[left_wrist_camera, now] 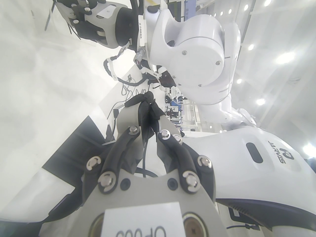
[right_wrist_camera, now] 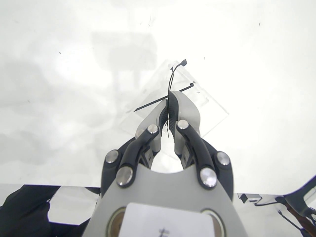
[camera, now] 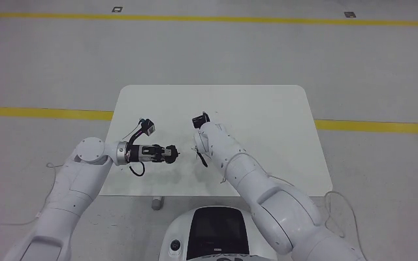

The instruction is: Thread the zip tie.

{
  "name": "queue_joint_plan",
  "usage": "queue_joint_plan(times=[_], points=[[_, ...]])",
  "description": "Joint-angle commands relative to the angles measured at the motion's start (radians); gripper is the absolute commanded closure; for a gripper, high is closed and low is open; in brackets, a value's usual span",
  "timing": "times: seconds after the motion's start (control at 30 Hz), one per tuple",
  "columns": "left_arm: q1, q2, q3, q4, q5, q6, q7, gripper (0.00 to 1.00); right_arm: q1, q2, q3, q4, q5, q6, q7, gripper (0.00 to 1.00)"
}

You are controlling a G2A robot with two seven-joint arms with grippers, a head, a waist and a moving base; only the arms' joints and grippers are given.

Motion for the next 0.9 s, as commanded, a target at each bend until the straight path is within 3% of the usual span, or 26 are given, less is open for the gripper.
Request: queue_joint_plan(times=[0.0, 0.57, 0.87], points=[[0.0, 0.0, 0.0, 0.0, 0.0, 0.0, 0.0, 1.0, -0.018, 0.009, -0.01, -0.04, 0.001, -0.009, 0.021, 1.0], [0.0, 0.0, 0.0, 0.0, 0.0, 0.0, 0.0, 1.0, -0.177, 0.121, -0.097, -0.399, 0.001, -0.048, 0.188, 1.0], [0.0, 0.0, 0.0, 0.0, 0.0, 0.0, 0.0, 1.0, -0.227, 0.162, -0.108, -0.5, 0.001, -0.061, 0.222, 1.0]])
